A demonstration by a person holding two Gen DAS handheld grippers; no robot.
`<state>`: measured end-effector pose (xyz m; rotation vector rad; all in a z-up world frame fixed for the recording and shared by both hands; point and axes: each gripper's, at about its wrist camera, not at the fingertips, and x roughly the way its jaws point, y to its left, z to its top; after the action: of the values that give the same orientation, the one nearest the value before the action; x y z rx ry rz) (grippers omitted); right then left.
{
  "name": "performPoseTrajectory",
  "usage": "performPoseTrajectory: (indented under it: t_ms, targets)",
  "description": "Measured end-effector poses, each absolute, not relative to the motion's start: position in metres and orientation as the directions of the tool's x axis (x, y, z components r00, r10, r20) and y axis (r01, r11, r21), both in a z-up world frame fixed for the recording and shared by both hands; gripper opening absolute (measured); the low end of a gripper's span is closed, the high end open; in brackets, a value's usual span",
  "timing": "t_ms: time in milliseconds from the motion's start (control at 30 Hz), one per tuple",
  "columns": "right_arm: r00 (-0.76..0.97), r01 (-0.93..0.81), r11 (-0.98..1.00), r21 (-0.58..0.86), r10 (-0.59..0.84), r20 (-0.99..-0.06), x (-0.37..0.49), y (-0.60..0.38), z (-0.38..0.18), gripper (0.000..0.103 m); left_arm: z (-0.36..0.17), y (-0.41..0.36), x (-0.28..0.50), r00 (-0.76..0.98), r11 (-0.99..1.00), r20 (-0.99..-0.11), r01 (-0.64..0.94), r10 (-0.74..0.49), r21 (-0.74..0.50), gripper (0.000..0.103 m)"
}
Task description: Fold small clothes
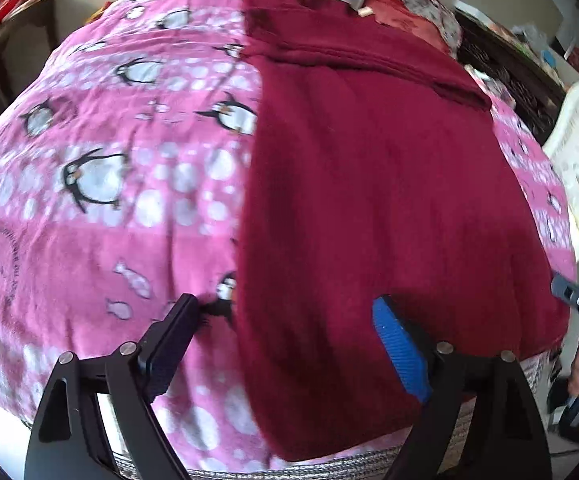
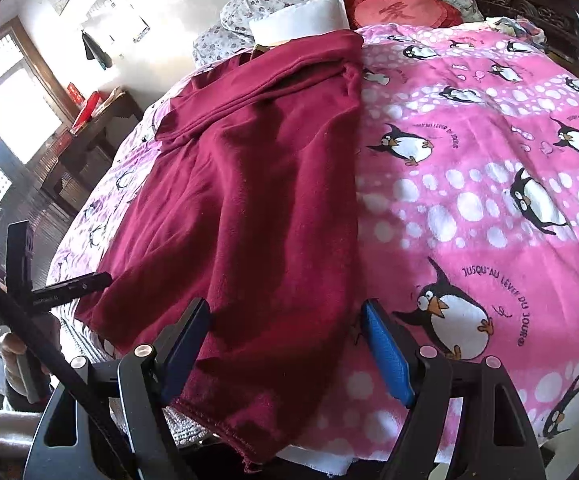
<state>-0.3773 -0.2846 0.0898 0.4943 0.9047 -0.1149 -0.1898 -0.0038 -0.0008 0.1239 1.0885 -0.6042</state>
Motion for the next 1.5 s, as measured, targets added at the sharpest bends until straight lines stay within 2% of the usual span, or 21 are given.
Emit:
performPoseTrajectory:
  t_ms: [33, 100, 167, 200, 233, 267, 300, 333, 467, 567, 600, 667, 733, 933, 1000, 1067, 1100, 1167, 1233, 1267, 1500]
  targets:
    - [0.619, 0.301, 0.883, 0.360, 0.106, -0.778, -0.378, -0.285, 0.090, 0.081, -0.001, -0.006, -0.192, 0.333, 0.833, -0.857, 0.523, -0.393, -0.179, 0.081]
    - [0.625, 0.302, 0.882, 0.362, 0.104, -0.774, -0.381, -0.286, 0.090, 0.081, 0.001, -0.014, -0.199, 0.356, 0.818, -0.853, 0.560, -0.381, -0.131, 0.032]
    - [0.632, 0.299, 0.882, 0.365, 0.104, -0.768, -0.383, -0.287, 0.090, 0.078, 0.006, -0.019, -0.201, 0.367, 0.809, -0.846, 0.576, -0.386, -0.119, 0.011]
    - [0.635, 0.297, 0.880, 0.370, 0.106, -0.765, -0.383, -0.288, 0.088, 0.071, 0.007, -0.020, -0.201, 0.370, 0.806, -0.844, 0.580, -0.389, -0.117, 0.009]
    - [0.641, 0.297, 0.878, 0.376, 0.109, -0.760, -0.384, -0.289, 0.086, 0.046, 0.009, -0.020, -0.200, 0.363, 0.800, -0.843, 0.586, -0.398, -0.125, 0.008]
    - [0.640, 0.304, 0.876, 0.374, 0.103, -0.761, -0.384, -0.290, 0.084, 0.032, 0.012, -0.016, -0.198, 0.352, 0.796, -0.841, 0.588, -0.412, -0.143, 0.008]
    - [0.644, 0.311, 0.876, 0.369, 0.091, -0.759, -0.386, -0.291, 0.085, 0.028, 0.015, -0.013, -0.197, 0.348, 0.791, -0.836, 0.592, -0.425, -0.156, 0.008]
    - [0.653, 0.300, 0.879, 0.371, 0.095, -0.752, -0.389, -0.289, 0.088, 0.011, 0.022, -0.007, -0.199, 0.350, 0.784, -0.826, 0.599, -0.441, -0.164, 0.008]
    - [0.690, 0.222, 0.913, 0.344, 0.102, -0.716, -0.404, -0.276, 0.116, 0.009, 0.038, 0.016, -0.205, 0.405, 0.783, -0.800, 0.609, -0.443, -0.126, 0.007]
    - [0.657, 0.281, 0.900, 0.334, 0.073, -0.750, -0.406, -0.283, 0.106, 0.012, 0.014, 0.021, -0.193, 0.365, 0.809, -0.843, 0.572, -0.395, -0.131, 0.007]
    - [0.656, 0.311, 0.872, 0.377, 0.090, -0.750, -0.407, -0.290, 0.099, 0.015, 0.009, 0.022, -0.190, 0.353, 0.813, -0.849, 0.565, -0.393, -0.142, 0.007]
    - [0.664, 0.355, 0.805, 0.475, 0.140, -0.734, -0.414, -0.301, 0.086, 0.043, 0.010, 0.023, -0.193, 0.362, 0.812, -0.841, 0.565, -0.402, -0.145, 0.007]
    - [0.672, 0.350, 0.791, 0.502, 0.161, -0.723, -0.421, -0.303, 0.083, 0.056, 0.016, 0.022, -0.196, 0.376, 0.806, -0.833, 0.576, -0.405, -0.132, 0.007]
    - [0.668, 0.305, 0.786, 0.539, 0.227, -0.709, -0.427, -0.294, 0.081, 0.062, 0.012, 0.011, -0.200, 0.386, 0.804, -0.846, 0.589, -0.368, -0.081, 0.007]
    - [0.671, 0.292, 0.775, 0.561, 0.252, -0.697, -0.425, -0.289, 0.074, 0.056, 0.010, 0.009, -0.200, 0.385, 0.810, -0.847, 0.581, -0.366, -0.086, 0.008]
    - [0.683, 0.239, 0.786, 0.570, 0.281, -0.674, -0.423, -0.280, 0.076, 0.026, 0.008, 0.009, -0.202, 0.387, 0.817, -0.851, 0.571, -0.355, -0.081, 0.016]
    - [0.688, 0.219, 0.799, 0.560, 0.281, -0.669, -0.423, -0.276, 0.079, 0.025, 0.008, 0.008, -0.202, 0.385, 0.818, -0.854, 0.570, -0.350, -0.079, 0.018]
    - [0.684, 0.191, 0.830, 0.524, 0.270, -0.677, -0.421, -0.271, 0.086, 0.015, 0.008, 0.008, -0.202, 0.380, 0.817, -0.855, 0.571, -0.353, -0.083, 0.018]
    - [0.698, 0.174, 0.815, 0.552, 0.294, -0.653, -0.421, -0.275, 0.092, 0.011, 0.010, 0.010, -0.201, 0.363, 0.807, -0.857, 0.582, -0.366, -0.098, 0.015]
    - [0.713, 0.156, 0.797, 0.583, 0.318, -0.625, -0.421, -0.278, 0.095, 0.011, 0.014, 0.012, -0.199, 0.334, 0.797, -0.855, 0.588, -0.397, -0.141, 0.008]
    - [0.828, -0.017, 0.778, 0.628, 0.362, -0.427, -0.383, -0.303, 0.153, 0.010, 0.068, 0.017, -0.155, 0.295, 0.747, -0.783, 0.595, -0.548, -0.298, 0.007]
